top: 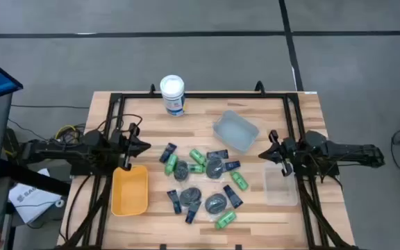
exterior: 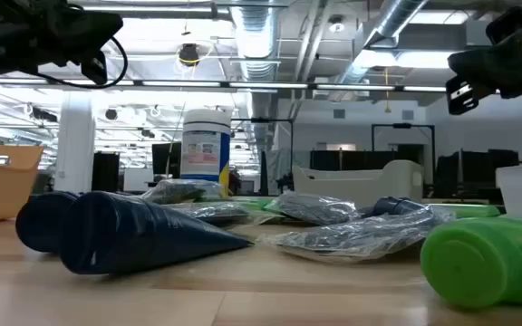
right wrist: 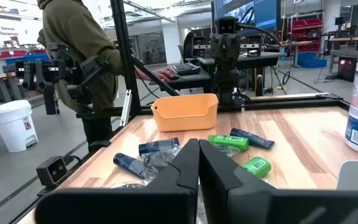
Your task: Pick & Place Travel size toiletries
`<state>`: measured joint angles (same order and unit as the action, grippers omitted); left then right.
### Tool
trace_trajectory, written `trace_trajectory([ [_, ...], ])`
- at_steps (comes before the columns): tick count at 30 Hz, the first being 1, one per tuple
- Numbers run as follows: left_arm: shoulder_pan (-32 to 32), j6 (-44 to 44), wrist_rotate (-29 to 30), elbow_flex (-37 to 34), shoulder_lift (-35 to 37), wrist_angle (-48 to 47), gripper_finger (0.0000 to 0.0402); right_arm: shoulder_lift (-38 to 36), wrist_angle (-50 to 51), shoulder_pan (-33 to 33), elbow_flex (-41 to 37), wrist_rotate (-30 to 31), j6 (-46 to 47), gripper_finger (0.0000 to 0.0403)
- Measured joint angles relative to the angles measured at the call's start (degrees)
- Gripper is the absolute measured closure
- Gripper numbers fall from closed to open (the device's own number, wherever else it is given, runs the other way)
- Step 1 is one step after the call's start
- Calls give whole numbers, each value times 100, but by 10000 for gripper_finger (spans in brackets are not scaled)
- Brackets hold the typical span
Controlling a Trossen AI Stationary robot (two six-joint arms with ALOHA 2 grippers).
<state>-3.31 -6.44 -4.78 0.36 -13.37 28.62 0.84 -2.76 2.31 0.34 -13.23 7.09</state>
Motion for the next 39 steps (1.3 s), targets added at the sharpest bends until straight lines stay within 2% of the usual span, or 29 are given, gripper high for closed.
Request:
trace_trajectory([
  [39,2,0,0,0,2,105,387,0,0,-1,1,1,0,403],
])
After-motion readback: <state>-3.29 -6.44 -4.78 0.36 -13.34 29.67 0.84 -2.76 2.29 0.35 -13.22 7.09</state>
